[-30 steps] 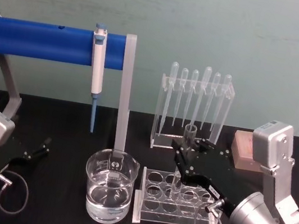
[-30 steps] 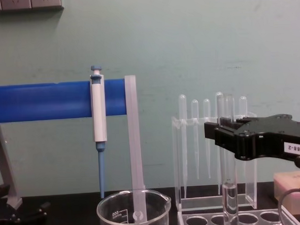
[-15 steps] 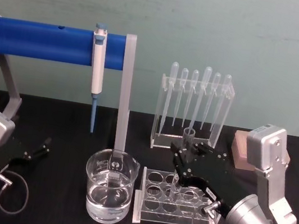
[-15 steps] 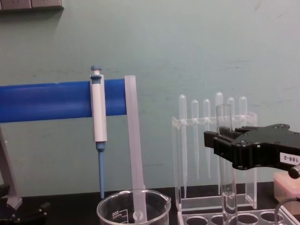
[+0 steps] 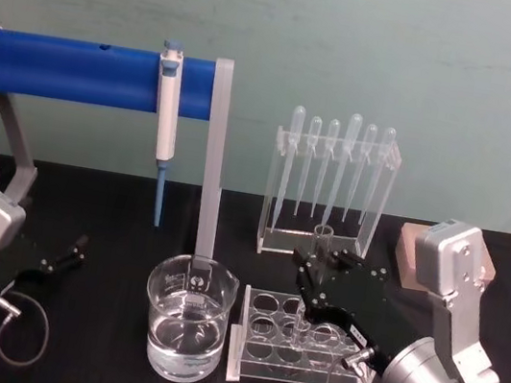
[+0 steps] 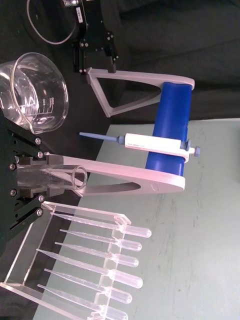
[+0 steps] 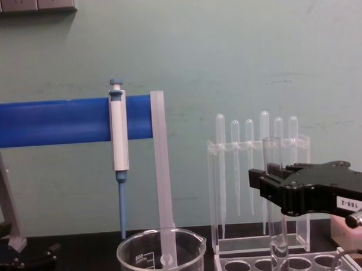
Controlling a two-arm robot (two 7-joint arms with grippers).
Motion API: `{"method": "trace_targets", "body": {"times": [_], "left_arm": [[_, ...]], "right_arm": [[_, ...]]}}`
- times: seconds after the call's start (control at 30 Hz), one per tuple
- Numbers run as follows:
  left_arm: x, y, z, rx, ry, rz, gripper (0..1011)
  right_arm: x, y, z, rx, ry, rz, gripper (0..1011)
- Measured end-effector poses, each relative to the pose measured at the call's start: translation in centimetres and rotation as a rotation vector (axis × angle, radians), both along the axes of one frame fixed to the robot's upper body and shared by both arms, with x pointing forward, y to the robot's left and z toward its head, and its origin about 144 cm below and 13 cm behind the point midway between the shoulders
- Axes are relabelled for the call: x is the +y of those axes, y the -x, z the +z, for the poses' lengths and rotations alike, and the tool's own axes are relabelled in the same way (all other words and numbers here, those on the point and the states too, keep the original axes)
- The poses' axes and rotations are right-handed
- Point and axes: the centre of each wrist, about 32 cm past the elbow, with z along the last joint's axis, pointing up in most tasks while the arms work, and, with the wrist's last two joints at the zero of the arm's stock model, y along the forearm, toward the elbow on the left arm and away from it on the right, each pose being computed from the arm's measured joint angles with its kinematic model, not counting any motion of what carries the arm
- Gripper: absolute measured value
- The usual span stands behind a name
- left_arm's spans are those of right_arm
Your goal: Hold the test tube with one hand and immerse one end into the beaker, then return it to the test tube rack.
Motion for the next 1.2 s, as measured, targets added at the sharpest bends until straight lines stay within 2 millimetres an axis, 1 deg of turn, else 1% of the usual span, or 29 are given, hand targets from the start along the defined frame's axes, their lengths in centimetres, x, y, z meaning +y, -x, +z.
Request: {"method": "trace_targets", "body": {"times": [1.2], "left_arm": [[0.0,0.0,0.0,0.000,0.000,0.000,1000]], "right_arm": [[0.6,-0.3,-2.0,0.037,0.010,-0.014,225]]}}
